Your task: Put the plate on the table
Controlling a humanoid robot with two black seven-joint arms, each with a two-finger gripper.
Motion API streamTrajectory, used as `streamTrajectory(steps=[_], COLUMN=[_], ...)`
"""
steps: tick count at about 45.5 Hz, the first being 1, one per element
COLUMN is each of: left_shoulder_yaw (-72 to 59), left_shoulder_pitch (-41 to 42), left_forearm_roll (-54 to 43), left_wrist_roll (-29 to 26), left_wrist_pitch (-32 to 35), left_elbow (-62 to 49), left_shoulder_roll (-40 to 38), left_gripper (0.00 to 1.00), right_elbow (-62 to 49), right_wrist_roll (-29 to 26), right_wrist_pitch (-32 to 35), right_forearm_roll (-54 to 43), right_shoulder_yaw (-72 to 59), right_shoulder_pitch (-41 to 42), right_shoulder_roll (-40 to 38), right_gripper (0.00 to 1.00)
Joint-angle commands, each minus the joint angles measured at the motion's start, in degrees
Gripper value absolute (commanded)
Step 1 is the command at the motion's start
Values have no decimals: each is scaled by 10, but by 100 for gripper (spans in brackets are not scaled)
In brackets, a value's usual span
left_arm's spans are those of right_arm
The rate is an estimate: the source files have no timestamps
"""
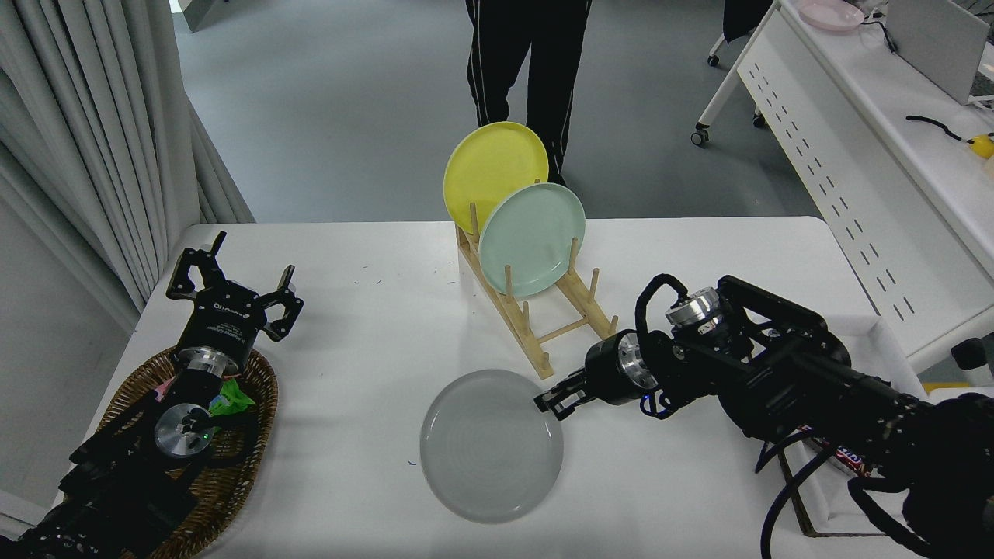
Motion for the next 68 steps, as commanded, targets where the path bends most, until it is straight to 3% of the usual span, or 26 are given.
streamTrajectory(steps=[1,68], left_shoulder_yaw=[0,0], left_shoulder_pitch=[0,0], left_forearm_roll=[0,0], left_wrist_roll=[0,0], left_wrist_pitch=[-1,-1], left_elbow=[0,-1], left_shoulder_roll=[0,0], left_gripper=[100,100], right_elbow=[-10,-45], right_wrist_roll=[0,0], right_wrist_pitch=[0,0], right_forearm_roll=[0,-24], right_shoulder_yaw=[0,1], right_shoulder_pitch=[-7,-20], right_shoulder_roll=[18,38], right_gripper=[0,0])
